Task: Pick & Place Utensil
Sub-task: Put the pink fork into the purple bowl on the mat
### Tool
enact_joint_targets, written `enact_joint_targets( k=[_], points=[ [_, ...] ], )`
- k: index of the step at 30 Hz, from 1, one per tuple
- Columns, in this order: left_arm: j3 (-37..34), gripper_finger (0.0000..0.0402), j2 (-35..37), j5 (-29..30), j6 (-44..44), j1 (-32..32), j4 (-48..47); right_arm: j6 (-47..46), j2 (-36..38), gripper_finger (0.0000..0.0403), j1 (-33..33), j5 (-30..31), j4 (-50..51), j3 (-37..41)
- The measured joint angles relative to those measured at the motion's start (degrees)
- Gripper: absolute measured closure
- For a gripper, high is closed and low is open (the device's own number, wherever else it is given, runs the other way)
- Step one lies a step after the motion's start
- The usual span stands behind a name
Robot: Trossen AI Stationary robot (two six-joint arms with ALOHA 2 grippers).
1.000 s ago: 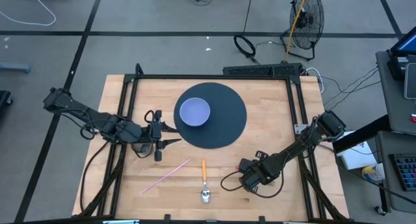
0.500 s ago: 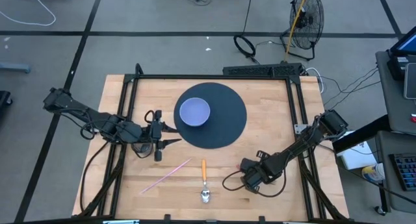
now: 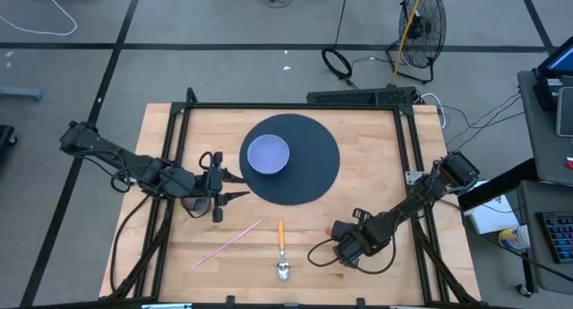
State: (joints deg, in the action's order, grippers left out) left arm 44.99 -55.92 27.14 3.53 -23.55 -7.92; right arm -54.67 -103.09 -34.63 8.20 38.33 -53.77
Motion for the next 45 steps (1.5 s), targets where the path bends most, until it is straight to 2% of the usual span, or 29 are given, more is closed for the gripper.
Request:
enact_joint_targets(
  k=[11, 15, 21, 25, 37, 45],
  points=[
    [0.0, 0.0268, 0.0, 0.0, 0.0, 0.0, 0.0, 0.3, 0.8, 0.0366, 0.0, 1.6, 0.0, 0.1],
    [0.0, 0.0268, 0.0, 0.0, 0.0, 0.0, 0.0, 0.2, 4.0, 0.0366, -0.7, 4.8, -0.9, 0.1],
    [0.0, 0.0268, 0.0, 0.0, 0.0, 0.0, 0.0, 0.9, 10.0, 0.0366, -1.3, 13.1, 0.2, 0.6],
    [0.0, 0.0268, 0.0, 0.0, 0.0, 0.0, 0.0, 2.4, 13.5, 0.0366, -1.5, 15.3, -1.4, 0.1],
    [0.0, 0.0268, -1.8, 0.0, 0.2, 0.0, 0.8, 15.7, 15.6, 0.0366, -1.0, 25.0, -10.7, 0.1],
    [0.0, 0.0268, -4.5, 0.0, 0.1, 0.0, 2.3, 29.2, 15.6, 0.0366, 1.5, 26.5, -22.6, 0.1]
  ],
)
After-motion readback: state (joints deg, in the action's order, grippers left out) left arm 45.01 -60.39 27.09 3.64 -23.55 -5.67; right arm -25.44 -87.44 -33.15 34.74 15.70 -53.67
